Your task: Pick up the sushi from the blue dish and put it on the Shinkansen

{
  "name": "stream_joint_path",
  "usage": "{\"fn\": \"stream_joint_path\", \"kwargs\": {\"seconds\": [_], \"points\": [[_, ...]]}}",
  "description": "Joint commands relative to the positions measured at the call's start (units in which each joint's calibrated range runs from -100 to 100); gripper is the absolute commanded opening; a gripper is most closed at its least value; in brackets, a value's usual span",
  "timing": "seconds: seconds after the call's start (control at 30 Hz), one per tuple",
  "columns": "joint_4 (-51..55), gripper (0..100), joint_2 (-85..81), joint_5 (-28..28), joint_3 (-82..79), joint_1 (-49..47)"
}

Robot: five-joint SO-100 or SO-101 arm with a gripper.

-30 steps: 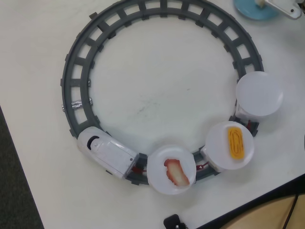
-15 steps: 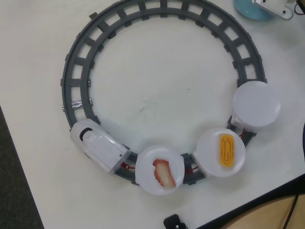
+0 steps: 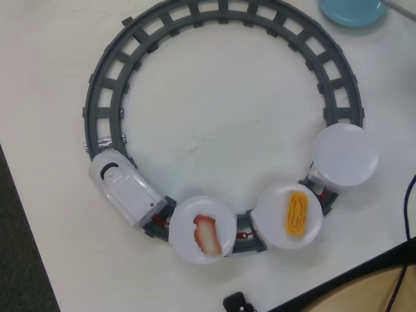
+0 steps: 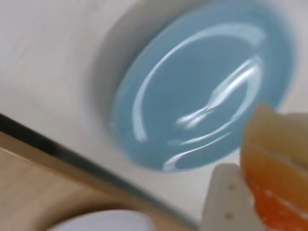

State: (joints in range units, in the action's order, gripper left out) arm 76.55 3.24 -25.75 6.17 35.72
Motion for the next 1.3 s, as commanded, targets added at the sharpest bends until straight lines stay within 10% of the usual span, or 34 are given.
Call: {"fn": "stream_joint_path", "kwargs": {"seconds": [0.0,0.4,1.27], "points": [[-0.3,2,-21.0,-10.7,-18.8,-9.1],[-22.7,2,-51.8,-34.0,-64.8,-40.1],[-57.9,2,-36.3,-55.1,-68.6,-58.9]]}}
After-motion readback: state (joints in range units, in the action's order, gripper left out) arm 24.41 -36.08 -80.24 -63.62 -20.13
